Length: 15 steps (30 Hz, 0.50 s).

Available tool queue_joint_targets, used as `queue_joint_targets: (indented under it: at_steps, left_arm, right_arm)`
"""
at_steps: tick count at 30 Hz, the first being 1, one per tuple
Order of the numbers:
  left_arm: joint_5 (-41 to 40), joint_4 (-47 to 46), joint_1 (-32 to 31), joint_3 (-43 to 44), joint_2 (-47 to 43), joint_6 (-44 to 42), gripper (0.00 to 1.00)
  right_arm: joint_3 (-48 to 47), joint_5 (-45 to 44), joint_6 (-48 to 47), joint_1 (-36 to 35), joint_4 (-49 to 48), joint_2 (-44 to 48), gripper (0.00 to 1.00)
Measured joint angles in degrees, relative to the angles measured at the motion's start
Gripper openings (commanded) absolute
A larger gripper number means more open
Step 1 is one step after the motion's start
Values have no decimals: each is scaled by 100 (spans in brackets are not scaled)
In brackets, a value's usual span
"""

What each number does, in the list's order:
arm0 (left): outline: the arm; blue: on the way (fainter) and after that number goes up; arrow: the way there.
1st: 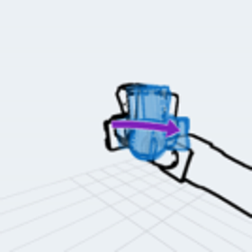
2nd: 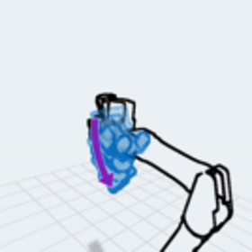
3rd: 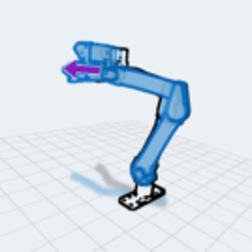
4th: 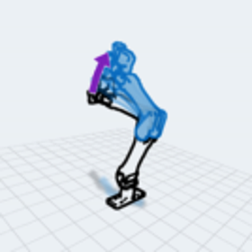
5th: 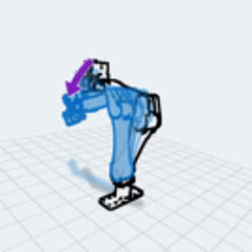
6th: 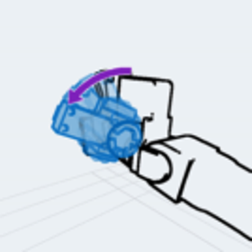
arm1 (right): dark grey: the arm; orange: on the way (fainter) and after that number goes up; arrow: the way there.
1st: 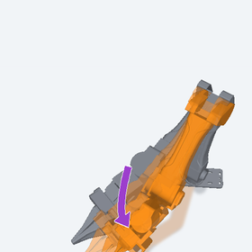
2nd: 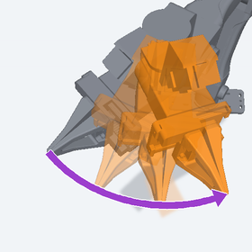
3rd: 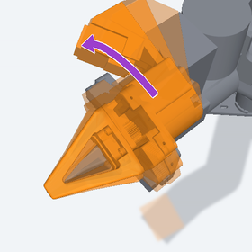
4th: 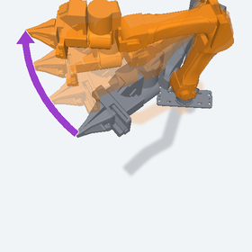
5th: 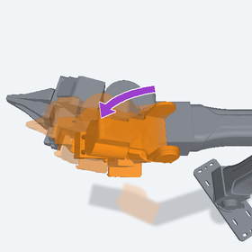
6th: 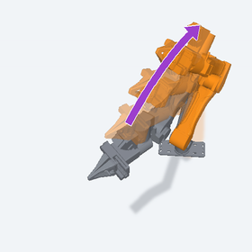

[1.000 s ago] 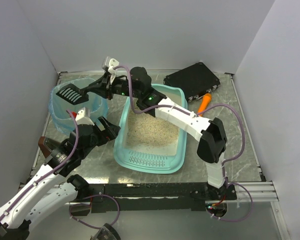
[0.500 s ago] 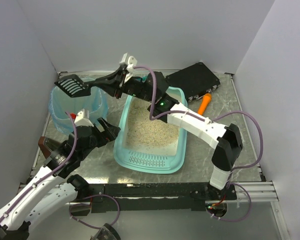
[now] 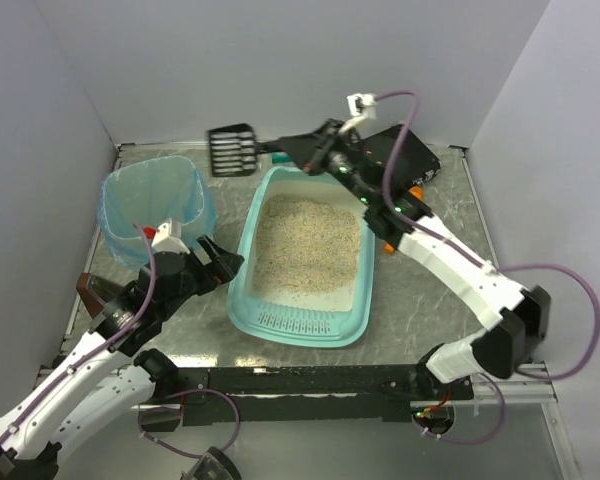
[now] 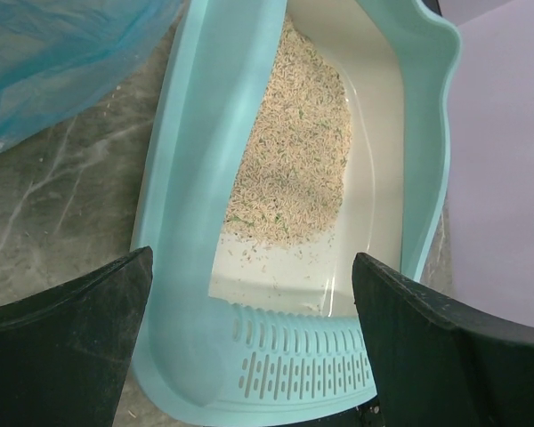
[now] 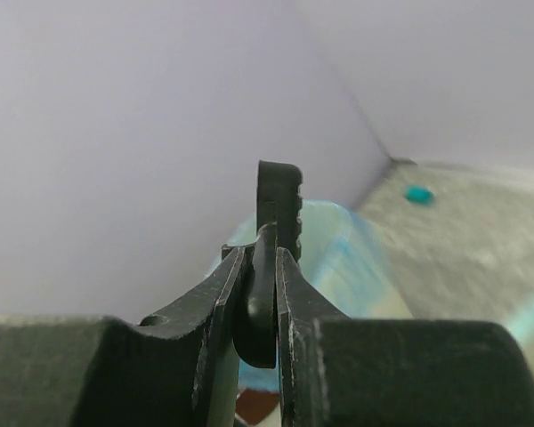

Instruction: Clean the litter box

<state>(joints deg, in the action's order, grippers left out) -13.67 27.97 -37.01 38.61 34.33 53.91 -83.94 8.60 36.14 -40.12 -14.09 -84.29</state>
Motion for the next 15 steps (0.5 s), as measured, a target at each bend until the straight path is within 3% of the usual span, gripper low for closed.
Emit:
queue_joint_targets:
  at_steps: [8, 10, 15]
  left_arm:
    - [63, -286, 0, 188, 1226, -192, 99]
    - [15, -284, 0, 424, 1703, -352, 100]
    - [-221, -234, 0, 1311, 2741, -933, 91]
  right_arm:
    - [2074, -944, 577, 1008, 1143, 1602, 0]
    - [2295, -1200, 505, 1062, 1545, 1812, 0]
    - [2354, -1541, 313, 1137, 2262, 1851, 0]
